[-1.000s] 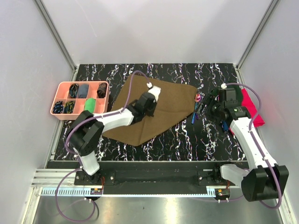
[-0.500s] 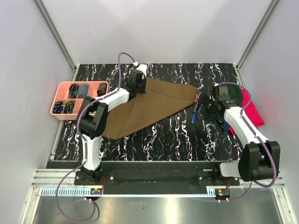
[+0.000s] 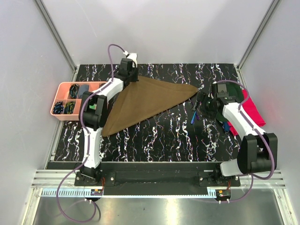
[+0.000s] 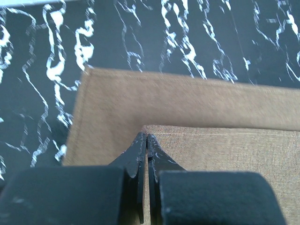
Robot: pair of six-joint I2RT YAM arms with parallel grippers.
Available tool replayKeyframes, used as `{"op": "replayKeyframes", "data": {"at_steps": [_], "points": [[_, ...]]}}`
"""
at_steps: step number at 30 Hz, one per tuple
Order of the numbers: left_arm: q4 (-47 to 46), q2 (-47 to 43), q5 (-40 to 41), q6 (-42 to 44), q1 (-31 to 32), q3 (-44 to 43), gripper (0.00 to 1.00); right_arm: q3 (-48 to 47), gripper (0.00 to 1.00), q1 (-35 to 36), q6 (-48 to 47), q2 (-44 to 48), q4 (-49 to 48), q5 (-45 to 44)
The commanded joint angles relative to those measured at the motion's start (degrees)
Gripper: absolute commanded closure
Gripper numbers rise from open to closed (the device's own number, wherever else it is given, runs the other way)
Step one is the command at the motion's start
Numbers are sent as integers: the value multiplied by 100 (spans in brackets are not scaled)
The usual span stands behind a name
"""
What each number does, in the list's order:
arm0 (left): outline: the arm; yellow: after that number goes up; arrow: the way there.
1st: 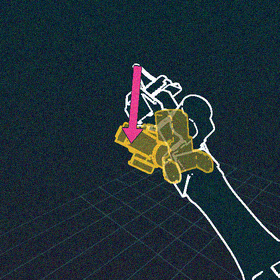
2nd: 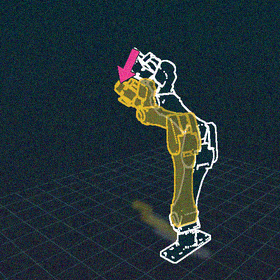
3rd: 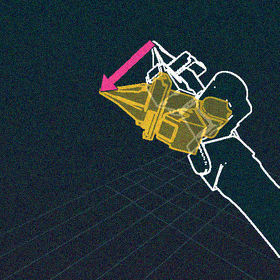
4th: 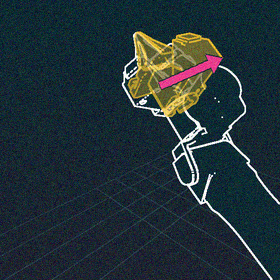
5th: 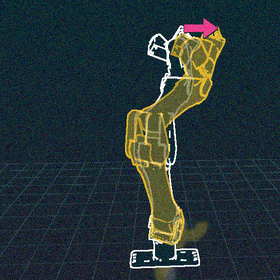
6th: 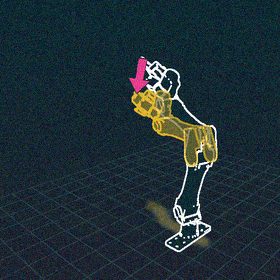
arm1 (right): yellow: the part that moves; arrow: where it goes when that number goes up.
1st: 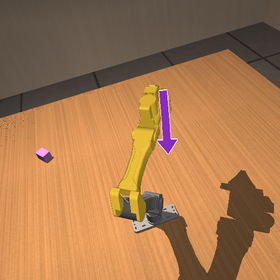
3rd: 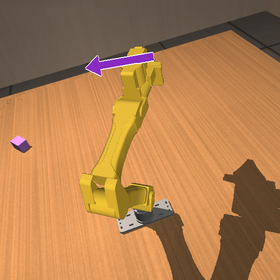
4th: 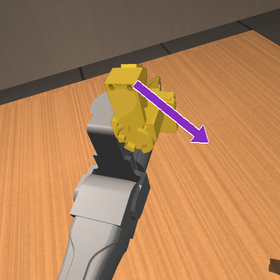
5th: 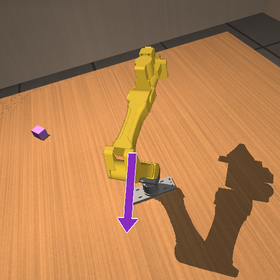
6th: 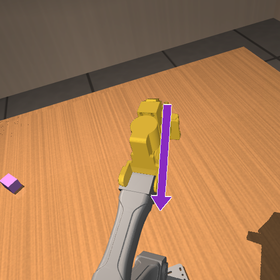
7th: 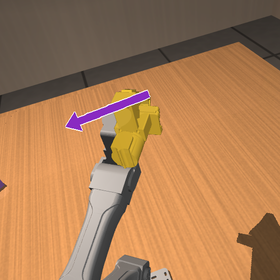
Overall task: Fold the napkin, place the utensils inside, and roll it up
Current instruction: Fold the napkin
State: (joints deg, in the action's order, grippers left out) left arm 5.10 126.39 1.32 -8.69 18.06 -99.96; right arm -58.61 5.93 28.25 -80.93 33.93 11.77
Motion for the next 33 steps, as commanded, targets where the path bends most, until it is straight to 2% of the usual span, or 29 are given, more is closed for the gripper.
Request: {"op": "replayKeyframes", "data": {"at_steps": [1,19,33], "points": [[-45,272,-439,139,-136,-681,100,-256,17,-22,-136,-108,-168,141],[140,1107,-589,-1,-488,-1842,100,-362,17,-22,-179,-529,-247,220],[157,1362,-642,-72,-629,-2238,100,-423,18,-22,-223,-714,-299,308]]}}
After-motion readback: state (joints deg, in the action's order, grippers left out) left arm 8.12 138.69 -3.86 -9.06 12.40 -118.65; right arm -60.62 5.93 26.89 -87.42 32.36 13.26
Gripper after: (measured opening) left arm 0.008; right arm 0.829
